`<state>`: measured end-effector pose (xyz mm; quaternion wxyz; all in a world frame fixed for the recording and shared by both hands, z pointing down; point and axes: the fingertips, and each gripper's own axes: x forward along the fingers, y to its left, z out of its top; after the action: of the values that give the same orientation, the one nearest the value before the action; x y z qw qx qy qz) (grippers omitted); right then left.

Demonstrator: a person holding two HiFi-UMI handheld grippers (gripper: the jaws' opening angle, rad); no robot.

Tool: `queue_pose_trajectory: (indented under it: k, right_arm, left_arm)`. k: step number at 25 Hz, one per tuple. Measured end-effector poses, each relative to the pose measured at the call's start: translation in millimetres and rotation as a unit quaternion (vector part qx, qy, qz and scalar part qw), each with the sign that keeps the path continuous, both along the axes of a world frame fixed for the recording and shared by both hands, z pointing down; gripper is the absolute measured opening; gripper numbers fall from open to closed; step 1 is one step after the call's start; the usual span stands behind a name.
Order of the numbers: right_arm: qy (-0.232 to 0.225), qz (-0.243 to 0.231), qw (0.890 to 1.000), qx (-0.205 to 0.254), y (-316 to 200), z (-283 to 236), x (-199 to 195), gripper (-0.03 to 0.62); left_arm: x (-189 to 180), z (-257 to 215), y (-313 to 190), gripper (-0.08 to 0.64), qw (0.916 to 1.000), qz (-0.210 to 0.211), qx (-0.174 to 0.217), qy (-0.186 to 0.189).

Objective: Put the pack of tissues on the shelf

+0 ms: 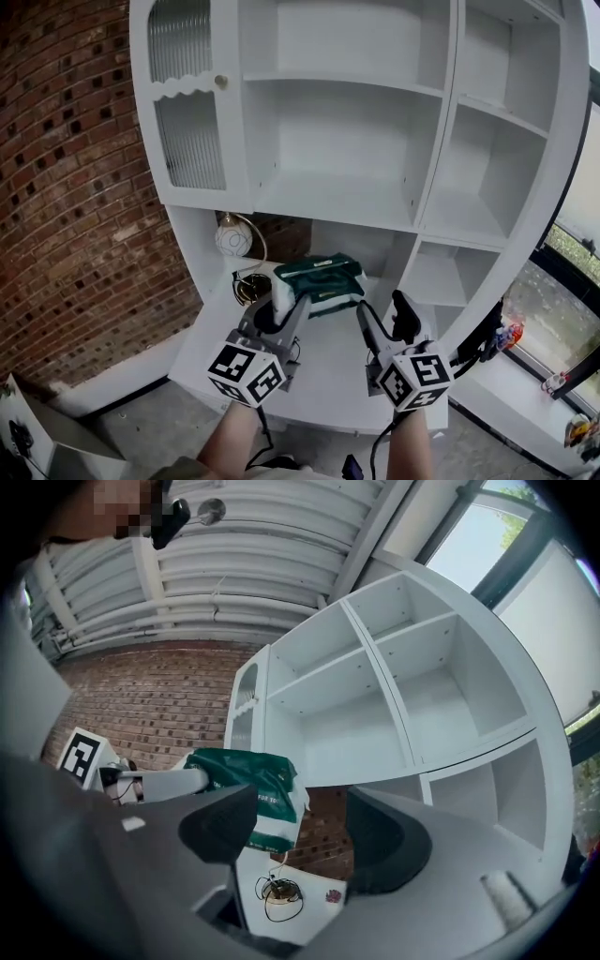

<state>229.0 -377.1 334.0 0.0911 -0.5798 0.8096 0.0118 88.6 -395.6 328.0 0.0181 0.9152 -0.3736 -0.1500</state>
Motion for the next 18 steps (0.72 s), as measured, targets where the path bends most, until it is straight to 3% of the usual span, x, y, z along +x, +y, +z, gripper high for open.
queue_pose_trajectory:
  k: [7,11,18]
  right_arm:
    - [-0.042,-0.026,0.998,-0.024,-26,14,-7,0.302]
    - [-0.064,-0.045,0.997,-0.026,-43,8,-14,0.318]
    - [-0.071,-0.059,0.996,-0.013,-65,-3,-28,0.311]
  left_arm:
    - [4,1,-22,0.11,0.9934,0.09,-0.041,0.059]
    - [4,-5,-40,0.11,0.9786,0.16,-0.07,0.109]
    - [5,-7,-71,0.11,0.9588,0.232,-0.103,0.127]
